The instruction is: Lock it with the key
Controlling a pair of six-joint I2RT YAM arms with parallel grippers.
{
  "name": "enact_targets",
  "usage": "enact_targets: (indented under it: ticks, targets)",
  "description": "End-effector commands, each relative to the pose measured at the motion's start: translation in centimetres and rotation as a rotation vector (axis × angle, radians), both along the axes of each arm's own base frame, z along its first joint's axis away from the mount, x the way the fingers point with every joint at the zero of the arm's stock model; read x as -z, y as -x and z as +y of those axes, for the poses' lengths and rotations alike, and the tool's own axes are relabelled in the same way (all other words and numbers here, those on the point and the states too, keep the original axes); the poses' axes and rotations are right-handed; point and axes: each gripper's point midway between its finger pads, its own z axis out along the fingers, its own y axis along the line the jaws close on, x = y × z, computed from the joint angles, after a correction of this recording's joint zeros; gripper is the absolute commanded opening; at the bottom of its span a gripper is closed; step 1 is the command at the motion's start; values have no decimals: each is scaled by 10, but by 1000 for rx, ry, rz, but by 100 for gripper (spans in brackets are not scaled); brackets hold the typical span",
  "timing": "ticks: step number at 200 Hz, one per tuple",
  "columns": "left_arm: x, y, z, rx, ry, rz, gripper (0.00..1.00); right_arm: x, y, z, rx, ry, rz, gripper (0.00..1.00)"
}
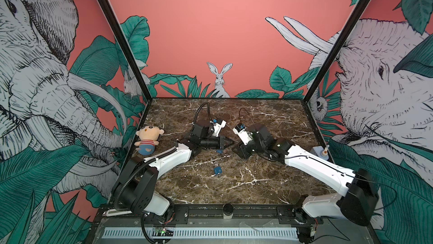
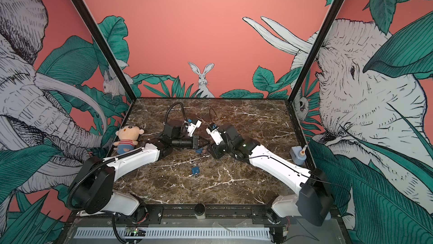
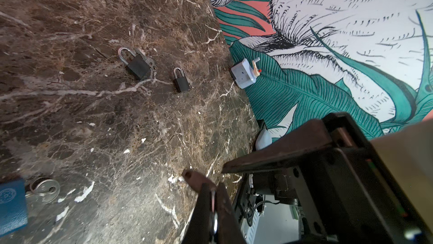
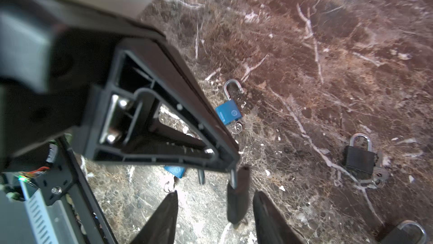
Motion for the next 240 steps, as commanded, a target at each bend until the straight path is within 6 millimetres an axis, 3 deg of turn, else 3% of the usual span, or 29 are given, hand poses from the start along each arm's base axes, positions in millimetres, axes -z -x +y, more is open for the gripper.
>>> enact_targets:
  ticks: [1, 28, 100, 178, 240]
  targets:
    - [-25, -8, -5, -37, 88, -32, 0, -36, -2, -7, 24, -245, 0, 56]
    - [-40, -12, -8, -52, 143, -23, 0, -40, -2, -18, 21, -342, 5, 57]
    - [-73, -12, -7, -79, 206, 1, 0, -44, -9, -16, -17, -390, -83, 55]
    - [-99, -9, -3, -93, 242, -5, 0, -45, -18, -21, 0, -336, -153, 43]
    - [-109, -7, -1, -97, 251, -15, 0, -63, -28, -17, 2, -351, -207, 36]
